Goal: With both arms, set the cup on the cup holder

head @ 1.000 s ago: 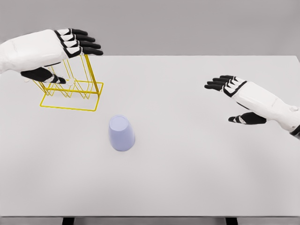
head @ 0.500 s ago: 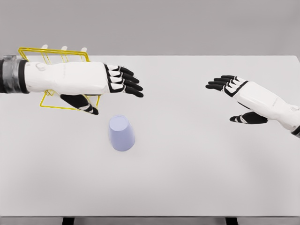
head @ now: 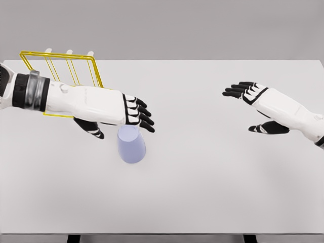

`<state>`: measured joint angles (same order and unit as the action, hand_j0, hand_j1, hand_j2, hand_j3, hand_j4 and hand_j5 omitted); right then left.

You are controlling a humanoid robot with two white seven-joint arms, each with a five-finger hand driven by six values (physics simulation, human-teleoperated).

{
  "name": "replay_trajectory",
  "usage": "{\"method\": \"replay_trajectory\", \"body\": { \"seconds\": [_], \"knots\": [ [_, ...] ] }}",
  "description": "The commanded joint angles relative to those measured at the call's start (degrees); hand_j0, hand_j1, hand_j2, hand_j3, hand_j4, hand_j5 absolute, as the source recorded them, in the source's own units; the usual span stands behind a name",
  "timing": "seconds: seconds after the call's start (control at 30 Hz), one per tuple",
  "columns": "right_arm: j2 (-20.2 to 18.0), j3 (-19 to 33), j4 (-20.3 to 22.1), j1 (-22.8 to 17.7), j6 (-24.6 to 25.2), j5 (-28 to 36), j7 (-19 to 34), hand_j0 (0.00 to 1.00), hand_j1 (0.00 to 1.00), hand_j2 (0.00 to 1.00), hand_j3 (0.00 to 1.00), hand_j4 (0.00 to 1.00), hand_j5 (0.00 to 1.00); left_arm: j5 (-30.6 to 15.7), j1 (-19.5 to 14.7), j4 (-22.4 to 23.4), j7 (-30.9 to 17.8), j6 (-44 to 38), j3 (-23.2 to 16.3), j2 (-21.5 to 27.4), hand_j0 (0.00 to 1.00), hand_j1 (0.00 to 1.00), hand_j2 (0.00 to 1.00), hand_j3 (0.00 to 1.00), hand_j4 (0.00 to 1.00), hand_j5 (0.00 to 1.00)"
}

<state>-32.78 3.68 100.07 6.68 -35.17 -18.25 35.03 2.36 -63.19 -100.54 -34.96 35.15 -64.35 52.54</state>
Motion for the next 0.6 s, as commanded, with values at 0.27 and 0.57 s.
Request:
{"method": "replay_trajectory", "body": {
  "seconds": [0.27,0.57],
  "knots": [
    [-0.09,0.01,-0.05,0.00,0.17,0.41,-0.03,1.00,1.00,1.00,1.00,1.00,1.00,6.52,-0.70,2.63,-0.04,-0.15,-3.50,-4.46,1.00,1.00,1.00,1.00,1.00,1.00],
    [-0.09,-0.07,0.13,0.09,0.17,0.32,-0.03,1.00,1.00,1.00,1.00,1.00,1.00,9.51,-0.70,5.70,-0.04,-0.15,-6.05,-6.04,1.00,1.00,1.00,1.00,1.00,1.00]
  ]
}}
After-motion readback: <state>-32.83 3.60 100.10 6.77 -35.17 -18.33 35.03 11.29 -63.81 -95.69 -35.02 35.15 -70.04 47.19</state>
